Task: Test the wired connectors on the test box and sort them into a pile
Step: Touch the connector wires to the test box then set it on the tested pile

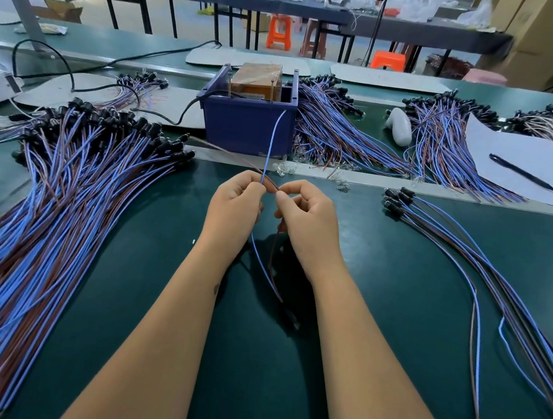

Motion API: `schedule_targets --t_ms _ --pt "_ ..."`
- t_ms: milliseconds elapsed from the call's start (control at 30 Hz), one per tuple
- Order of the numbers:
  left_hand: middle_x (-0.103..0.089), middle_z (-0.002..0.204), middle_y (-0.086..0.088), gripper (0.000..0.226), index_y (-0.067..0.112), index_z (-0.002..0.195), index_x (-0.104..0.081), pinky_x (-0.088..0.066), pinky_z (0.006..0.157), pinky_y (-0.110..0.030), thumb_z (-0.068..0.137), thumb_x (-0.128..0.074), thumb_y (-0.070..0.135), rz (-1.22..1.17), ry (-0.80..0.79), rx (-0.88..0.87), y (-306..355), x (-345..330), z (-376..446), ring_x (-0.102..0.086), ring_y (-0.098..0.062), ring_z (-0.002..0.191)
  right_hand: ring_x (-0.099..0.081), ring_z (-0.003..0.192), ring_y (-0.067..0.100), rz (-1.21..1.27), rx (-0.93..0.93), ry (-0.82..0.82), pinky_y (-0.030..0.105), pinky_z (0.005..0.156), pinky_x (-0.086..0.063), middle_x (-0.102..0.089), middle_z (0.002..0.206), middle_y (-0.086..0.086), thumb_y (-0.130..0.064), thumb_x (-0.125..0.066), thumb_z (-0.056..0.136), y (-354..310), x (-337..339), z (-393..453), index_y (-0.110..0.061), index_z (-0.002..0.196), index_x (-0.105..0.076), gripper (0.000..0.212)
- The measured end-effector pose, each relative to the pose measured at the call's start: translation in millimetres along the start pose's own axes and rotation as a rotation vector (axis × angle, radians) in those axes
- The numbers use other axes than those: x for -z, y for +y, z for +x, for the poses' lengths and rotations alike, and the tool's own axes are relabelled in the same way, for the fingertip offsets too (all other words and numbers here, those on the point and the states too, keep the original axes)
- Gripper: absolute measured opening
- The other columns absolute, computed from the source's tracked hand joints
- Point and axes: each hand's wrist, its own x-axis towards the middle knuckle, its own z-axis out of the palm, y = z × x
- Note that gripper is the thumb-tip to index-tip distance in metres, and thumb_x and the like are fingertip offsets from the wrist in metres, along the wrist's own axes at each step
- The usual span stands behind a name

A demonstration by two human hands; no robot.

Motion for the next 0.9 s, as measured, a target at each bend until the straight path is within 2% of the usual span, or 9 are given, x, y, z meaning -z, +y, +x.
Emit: schedule_targets --t_ms 100,167,333,533,700,900 --pt "-0.041 0.052 0.005 0.027 0.025 0.071 -0.066 -0.033 0.052 -0.026 0.083 -0.045 0.014 -0.015 0.015 -0.013 -0.1 1.0 -0.2 -0.036 -0.011 0.051 -0.054 0.064 0.025 -0.023 0.048 0.006 0.05 0.07 -0.053 -0.062 0.072 0.019 -0.017 -0.063 0.092 0.0 -0.3 -0.6 -0.019 0.085 -0.065 0.007" --pt "-0.041 0.052 0.005 0.023 0.021 0.075 -0.066 -0.032 0.05 -0.025 0.082 -0.044 0.015 -0.038 0.034 -0.039 0.2 1.8 -0.5 -0.034 -0.011 0.052 -0.054 0.065 0.029 -0.029 0.068 0.025 0.048 0.071 -0.053 -0.061 0.071 0.017 -0.016 -0.064 0.092 -0.6 -0.6 -0.6 -0.021 0.083 -0.065 0.01" --pt "-0.039 0.053 0.003 0.022 0.022 0.078 -0.064 -0.032 0.047 -0.02 0.086 -0.044 0.015 -0.102 0.12 -0.097 2.6 5.1 -0.8 -0.033 -0.01 0.052 -0.057 0.065 0.018 0.017 0.06 0.093 0.039 0.069 -0.052 -0.061 0.065 0.001 -0.014 -0.064 0.091 0.4 2.8 0.6 -0.024 0.078 -0.064 0.017" --pt "-0.04 0.055 0.004 0.027 0.023 0.08 -0.065 -0.033 0.048 -0.019 0.09 -0.044 0.009 -0.085 0.179 -0.031 2.0 7.5 0.7 -0.034 -0.009 0.051 -0.059 0.065 0.015 0.117 0.034 0.13 0.042 0.07 -0.053 -0.063 0.064 0.002 -0.016 -0.063 0.093 1.1 3.5 1.8 -0.024 0.081 -0.065 0.015" --pt "-0.043 0.053 0.008 0.028 0.026 0.083 -0.068 -0.035 0.052 -0.024 0.089 -0.045 0.013 -0.02 0.194 0.031 -1.4 8.1 2.5 -0.036 -0.01 0.052 -0.054 0.056 0.01 0.228 -0.025 0.131 0.022 0.059 -0.048 -0.062 0.061 -0.002 -0.013 -0.061 0.094 0.6 4.9 3.4 -0.017 0.087 -0.066 0.01" --pt "-0.044 0.054 0.007 0.028 0.027 0.085 -0.07 -0.036 0.052 -0.025 0.089 -0.045 0.014 -0.008 0.2 0.04 -2.0 10.0 2.8 -0.038 -0.01 0.054 -0.053 0.053 0.005 0.281 -0.052 0.134 0.018 0.056 -0.047 -0.062 0.063 -0.001 -0.007 -0.058 0.093 0.4 5.6 4.6 -0.013 0.093 -0.068 0.012"
